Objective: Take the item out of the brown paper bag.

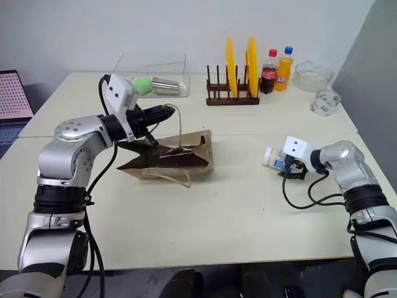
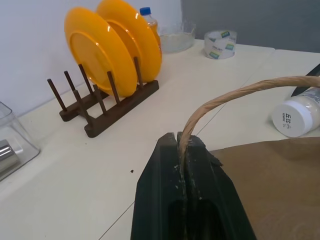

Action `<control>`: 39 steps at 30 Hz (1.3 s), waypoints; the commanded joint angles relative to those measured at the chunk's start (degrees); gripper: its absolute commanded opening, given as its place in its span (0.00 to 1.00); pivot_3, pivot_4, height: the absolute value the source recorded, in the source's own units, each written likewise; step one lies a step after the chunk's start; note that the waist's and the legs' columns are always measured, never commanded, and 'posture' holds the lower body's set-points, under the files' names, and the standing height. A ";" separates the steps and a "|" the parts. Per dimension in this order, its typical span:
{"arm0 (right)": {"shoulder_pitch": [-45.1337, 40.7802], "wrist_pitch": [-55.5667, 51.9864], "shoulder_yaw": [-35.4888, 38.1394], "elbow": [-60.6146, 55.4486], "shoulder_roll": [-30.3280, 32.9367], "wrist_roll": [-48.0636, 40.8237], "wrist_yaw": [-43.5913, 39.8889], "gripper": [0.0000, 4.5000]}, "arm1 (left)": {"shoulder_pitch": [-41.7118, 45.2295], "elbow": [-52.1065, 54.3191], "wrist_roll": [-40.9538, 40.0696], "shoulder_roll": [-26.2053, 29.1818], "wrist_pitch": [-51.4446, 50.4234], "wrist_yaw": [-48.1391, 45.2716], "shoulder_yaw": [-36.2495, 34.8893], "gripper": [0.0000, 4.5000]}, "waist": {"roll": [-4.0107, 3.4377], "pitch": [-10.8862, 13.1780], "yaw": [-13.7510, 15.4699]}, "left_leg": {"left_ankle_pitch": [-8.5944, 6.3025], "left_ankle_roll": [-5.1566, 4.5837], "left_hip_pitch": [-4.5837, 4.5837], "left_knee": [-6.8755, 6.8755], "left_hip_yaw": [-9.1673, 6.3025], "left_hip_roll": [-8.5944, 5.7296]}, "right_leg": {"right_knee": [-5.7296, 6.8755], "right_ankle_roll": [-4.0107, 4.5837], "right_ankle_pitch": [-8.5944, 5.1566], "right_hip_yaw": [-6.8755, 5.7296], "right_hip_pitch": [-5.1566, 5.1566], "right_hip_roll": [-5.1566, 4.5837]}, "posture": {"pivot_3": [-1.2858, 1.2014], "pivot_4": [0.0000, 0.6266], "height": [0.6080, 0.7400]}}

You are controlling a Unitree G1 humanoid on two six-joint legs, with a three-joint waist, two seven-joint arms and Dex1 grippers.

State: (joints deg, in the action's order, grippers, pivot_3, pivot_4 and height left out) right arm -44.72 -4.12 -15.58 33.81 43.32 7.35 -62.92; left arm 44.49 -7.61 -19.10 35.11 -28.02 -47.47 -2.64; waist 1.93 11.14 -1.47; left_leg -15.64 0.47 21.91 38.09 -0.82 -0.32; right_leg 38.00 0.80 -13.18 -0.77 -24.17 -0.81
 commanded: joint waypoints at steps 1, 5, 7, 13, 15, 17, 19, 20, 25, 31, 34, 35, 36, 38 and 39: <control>-1.02 -2.58 2.85 -3.83 1.24 -2.73 -3.24 1.00 | 0.66 1.60 -0.03 0.29 1.19 0.21 -1.01 0.00 | -0.01 0.00 0.00 | 0.00 0.00 0.00 0.00 0.00 -0.01 | 0.00 0.00 0.00 0.00 0.00 0.00 | 0.52 0.24 1.00; 0.72 -8.91 7.01 -11.95 2.64 -8.27 -6.33 1.00 | 1.22 0.69 0.19 0.10 1.69 0.15 -0.73 0.00 | -0.01 0.01 0.06 | 0.00 0.00 0.01 -0.01 -0.02 0.00 | 0.01 0.00 0.00 -0.01 -0.02 0.00 | 0.52 0.24 1.00; 3.24 -13.78 9.83 -19.07 4.10 -11.87 -7.51 1.00 | 1.57 0.14 0.53 0.04 2.20 0.21 -0.57 0.00 | -0.01 0.01 0.18 | 0.00 0.00 0.03 -0.01 -0.06 -0.01 | 0.01 0.00 0.00 -0.05 -0.01 -0.01 | 0.52 0.24 1.00; 14.41 -25.96 19.24 -44.26 4.73 -24.67 -5.15 1.00 | 2.12 -1.50 0.53 0.23 3.75 -0.45 -0.81 0.00 | -0.01 0.00 0.83 | -0.01 0.00 0.05 -0.01 -0.11 -0.02 | 0.00 -0.01 0.00 -0.10 0.00 -0.04 | 0.52 0.24 1.00; 17.74 -29.32 20.47 -52.74 1.20 -28.34 -0.60 1.00 | 2.17 -1.86 0.06 0.65 3.78 -1.41 -1.05 0.00 | -0.01 0.00 0.78 | -0.01 0.00 0.04 -0.01 -0.11 -0.01 | 0.02 -0.04 -0.02 -0.10 -0.01 -0.03 | 0.52 0.24 1.00; 21.19 -31.18 19.40 -59.54 -3.60 -29.83 4.97 1.00 | 2.37 -2.39 -0.28 1.46 2.71 -2.33 -1.36 0.00 | -0.01 0.00 0.70 | 0.01 0.03 0.01 -0.02 -0.13 0.01 | 0.06 -0.23 -0.13 -0.10 0.00 -0.02 | 0.52 0.24 1.00; 24.13 -30.41 16.41 -63.07 -9.47 -28.65 11.00 1.00 | 2.47 -3.03 0.16 2.85 1.78 -3.05 -1.37 0.04 | 0.00 -0.01 0.71 | 0.06 0.12 -0.01 -0.04 -0.17 0.01 | 0.08 -0.25 -0.14 -0.13 0.00 -0.01 | 0.52 0.24 1.00; 25.07 -29.75 14.94 -63.69 -11.80 -27.52 13.49 1.00 | 2.53 -3.21 0.34 3.47 1.69 -3.32 -1.38 0.09 | 0.00 -0.01 0.67 | 0.08 0.15 -0.01 -0.01 -0.17 0.03 | 0.09 -0.26 -0.15 -0.12 0.00 0.01 | 0.52 0.24 1.00; 24.92 -26.50 9.46 -62.20 -18.59 -24.27 20.05 1.00 | 2.65 -3.35 0.70 6.57 2.45 -4.87 -1.62 0.42 | 0.00 0.00 0.84 | 0.12 0.20 0.01 0.02 -0.15 -0.04 | 0.07 -0.30 -0.13 -0.08 0.00 -0.03 | 0.52 0.24 1.00; 23.00 -20.81 6.87 -56.45 -20.46 -21.89 20.66 1.00 | 0.17 -0.10 -0.75 10.01 3.56 -4.76 -5.23 0.85 | 0.01 0.00 0.87 | 0.11 0.19 0.02 -0.03 -0.17 -0.03 | 0.05 -0.29 -0.12 -0.12 -0.02 0.00 | 0.52 0.24 1.00; 23.40 -18.97 6.94 -55.32 -19.88 -21.80 19.96 1.00 | -6.16 7.37 -3.99 11.17 2.19 -3.65 -11.51 1.00 | 0.00 -0.01 0.62 | 0.11 0.18 0.02 -0.03 -0.12 -0.02 | 0.02 -0.19 -0.06 -0.05 -0.03 -0.01 | 0.52 0.24 1.00; 23.85 -18.53 7.17 -55.34 -19.64 -21.89 19.96 1.00 | -8.84 10.90 -5.02 10.68 1.46 -1.72 -14.15 1.00 | 0.00 -0.01 0.43 | 0.10 0.18 0.03 -0.03 -0.12 -0.01 | 0.00 -0.18 -0.06 -0.05 -0.04 -0.01 | 0.52 0.24 1.00; 24.41 -18.19 7.53 -55.48 -19.45 -22.12 20.08 1.00 | -11.36 14.53 -5.89 9.68 0.73 0.88 -16.68 1.00 | 0.00 0.00 0.41 | 0.10 0.18 0.01 -0.05 -0.09 -0.01 | 0.01 -0.18 -0.06 -0.03 -0.04 -0.02 | 0.52 0.24 1.00; 25.92 -16.71 8.41 -55.75 -19.52 -22.16 21.18 1.00 | -17.65 22.90 -6.76 6.15 -1.00 7.93 -21.58 1.00 | 0.01 -0.01 0.49 | 0.10 0.18 0.04 -0.06 -0.15 0.01 | -0.01 -0.17 -0.05 -0.07 -0.04 -0.03 | 0.52 0.24 1.00; 26.70 -16.14 8.92 -55.86 -19.79 -22.16 22.03 1.00 | -20.95 26.77 -6.58 4.44 -1.26 10.61 -23.08 1.00 | 0.01 -0.01 0.54 | 0.10 0.18 0.02 -0.06 -0.16 0.00 | -0.01 -0.17 -0.05 -0.08 -0.01 -0.05 | 0.52 0.24 1.00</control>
State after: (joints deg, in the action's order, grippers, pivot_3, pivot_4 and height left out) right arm -18.49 -22.40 -8.22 -20.15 23.76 -14.58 -41.97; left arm 25.34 12.58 -24.78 40.54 -28.73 -41.32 -22.26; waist 1.94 11.13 -0.93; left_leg -15.55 0.64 21.95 38.05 -1.00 -0.32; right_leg 38.01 0.63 -13.23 -0.87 -24.18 -0.86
